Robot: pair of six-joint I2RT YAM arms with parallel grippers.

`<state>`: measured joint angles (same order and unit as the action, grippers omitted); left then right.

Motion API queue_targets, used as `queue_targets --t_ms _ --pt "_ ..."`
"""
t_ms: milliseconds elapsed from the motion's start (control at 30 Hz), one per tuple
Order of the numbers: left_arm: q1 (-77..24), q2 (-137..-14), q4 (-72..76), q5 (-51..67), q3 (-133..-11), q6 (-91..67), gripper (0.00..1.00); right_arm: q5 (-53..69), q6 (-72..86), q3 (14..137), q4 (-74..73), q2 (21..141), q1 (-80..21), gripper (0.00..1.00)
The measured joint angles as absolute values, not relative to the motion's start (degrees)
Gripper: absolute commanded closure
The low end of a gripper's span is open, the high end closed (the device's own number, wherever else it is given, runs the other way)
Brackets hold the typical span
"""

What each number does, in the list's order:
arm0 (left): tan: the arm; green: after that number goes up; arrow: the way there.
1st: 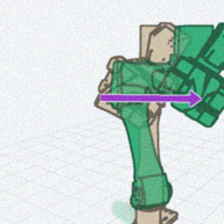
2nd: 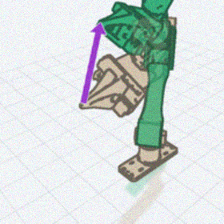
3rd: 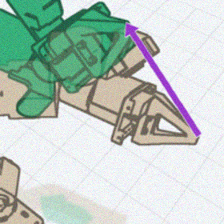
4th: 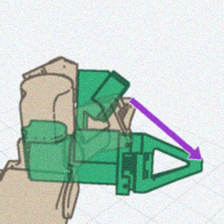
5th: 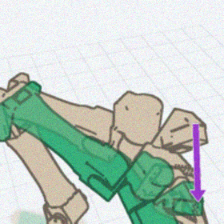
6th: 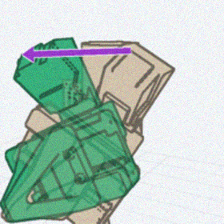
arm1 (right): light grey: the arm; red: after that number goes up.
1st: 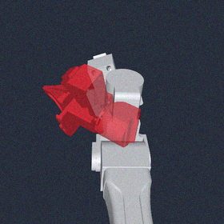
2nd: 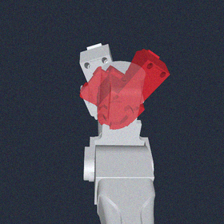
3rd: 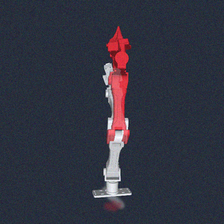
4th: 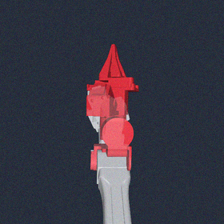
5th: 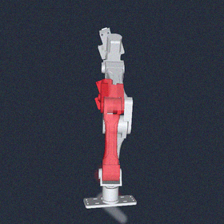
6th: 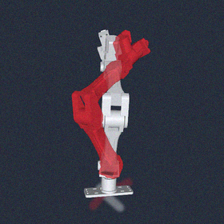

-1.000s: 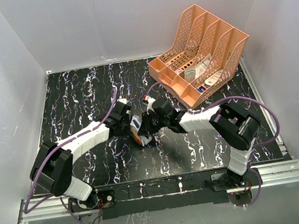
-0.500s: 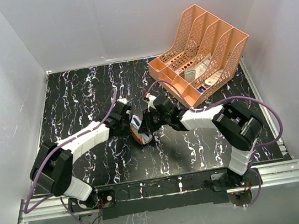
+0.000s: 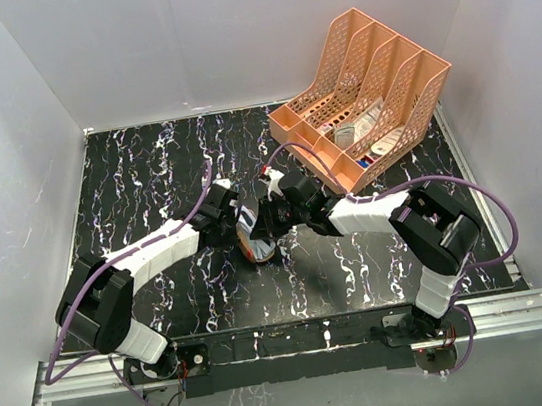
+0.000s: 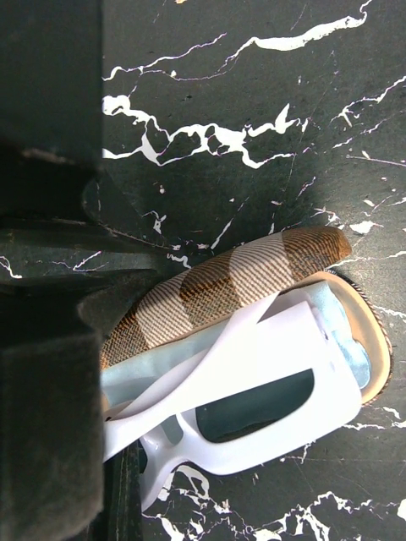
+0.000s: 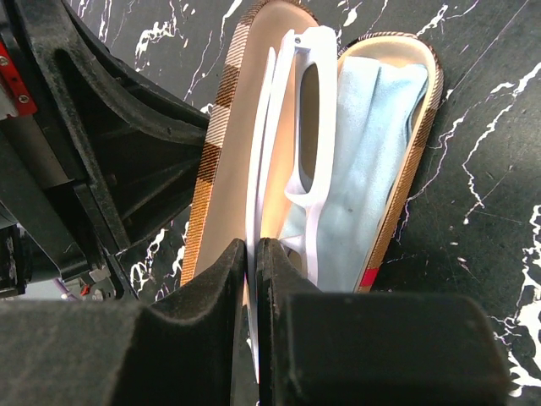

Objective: Organize the sunglasses
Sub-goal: Place the sunglasses in the sunglasses case.

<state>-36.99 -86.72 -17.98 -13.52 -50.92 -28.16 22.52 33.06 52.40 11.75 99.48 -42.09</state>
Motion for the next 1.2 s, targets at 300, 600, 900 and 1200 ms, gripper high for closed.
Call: queue_targets --t_ms 300,600,900,1200 --pt "-37.0 -86.7 -18.0 -13.5 -50.9 -28.1 0.87 22.7 33.1 52.8 12.7 101.1 -41.9 1.00" --pt "-37.0 -86.7 -18.0 -13.5 -50.9 -28.2 0.87 23.0 34.0 52.8 14.3 103.6 -41.9 1.00" --pt "-37.0 -86.7 -18.0 -13.5 -50.9 -28.2 0.87 23.0 35.0 52.8 16.5 105.1 -41.9 1.00" --pt "-37.0 -86.7 -18.0 -13.5 -50.9 -28.2 0.87 22.7 36.1 52.5 17.1 105.2 -41.9 1.00"
